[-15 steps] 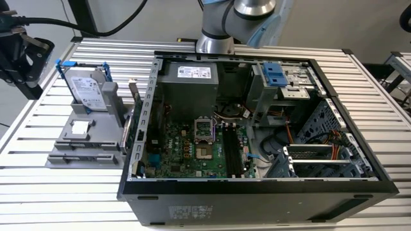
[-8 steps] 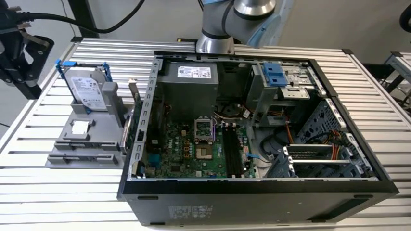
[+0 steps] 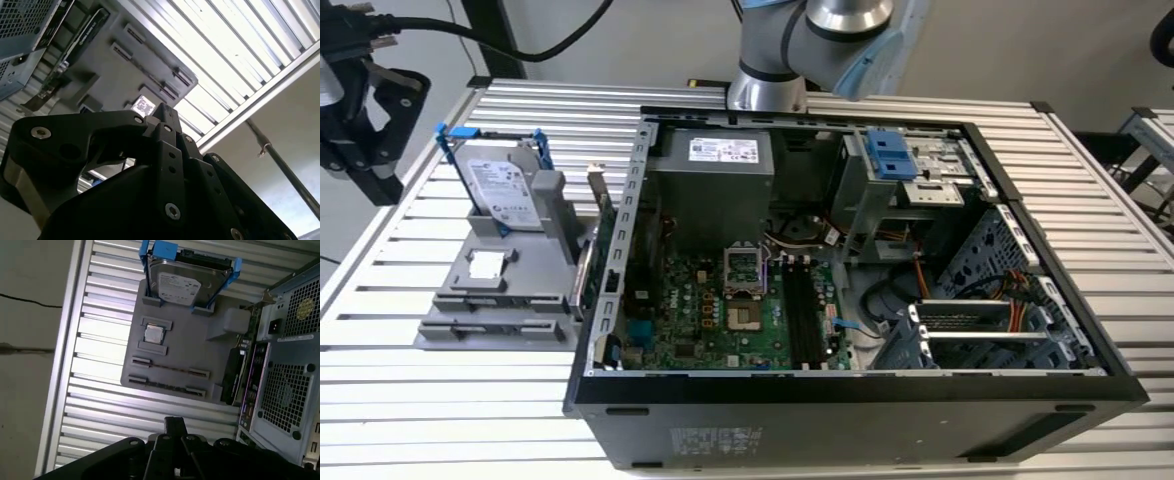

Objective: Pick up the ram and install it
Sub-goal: 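Reach for the ram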

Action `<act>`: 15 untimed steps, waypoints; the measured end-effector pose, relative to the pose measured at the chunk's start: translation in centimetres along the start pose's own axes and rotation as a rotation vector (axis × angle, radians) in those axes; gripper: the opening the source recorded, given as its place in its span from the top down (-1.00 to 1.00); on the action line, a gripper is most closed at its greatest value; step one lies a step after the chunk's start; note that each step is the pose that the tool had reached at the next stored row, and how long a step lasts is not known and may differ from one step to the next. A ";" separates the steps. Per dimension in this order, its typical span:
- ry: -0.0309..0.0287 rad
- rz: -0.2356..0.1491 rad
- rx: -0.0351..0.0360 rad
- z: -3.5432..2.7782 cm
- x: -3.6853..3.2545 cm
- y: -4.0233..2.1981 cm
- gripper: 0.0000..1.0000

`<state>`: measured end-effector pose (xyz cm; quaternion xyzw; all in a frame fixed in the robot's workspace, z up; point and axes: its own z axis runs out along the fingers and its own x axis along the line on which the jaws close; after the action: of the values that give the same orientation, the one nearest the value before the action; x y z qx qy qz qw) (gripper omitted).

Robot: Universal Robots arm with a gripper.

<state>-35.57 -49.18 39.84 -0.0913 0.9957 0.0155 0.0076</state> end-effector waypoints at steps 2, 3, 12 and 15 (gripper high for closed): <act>0.0009 -0.022 0.0012 -0.04 0.00 0.00 1.00; 0.0013 -0.032 0.0019 -0.06 0.00 0.00 1.00; 0.0058 -0.118 0.0099 -0.23 0.04 0.02 1.00; 0.0073 -0.144 0.0129 -0.29 0.05 0.02 1.00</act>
<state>-35.62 -49.18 40.14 -0.1626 0.9866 0.0081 0.0057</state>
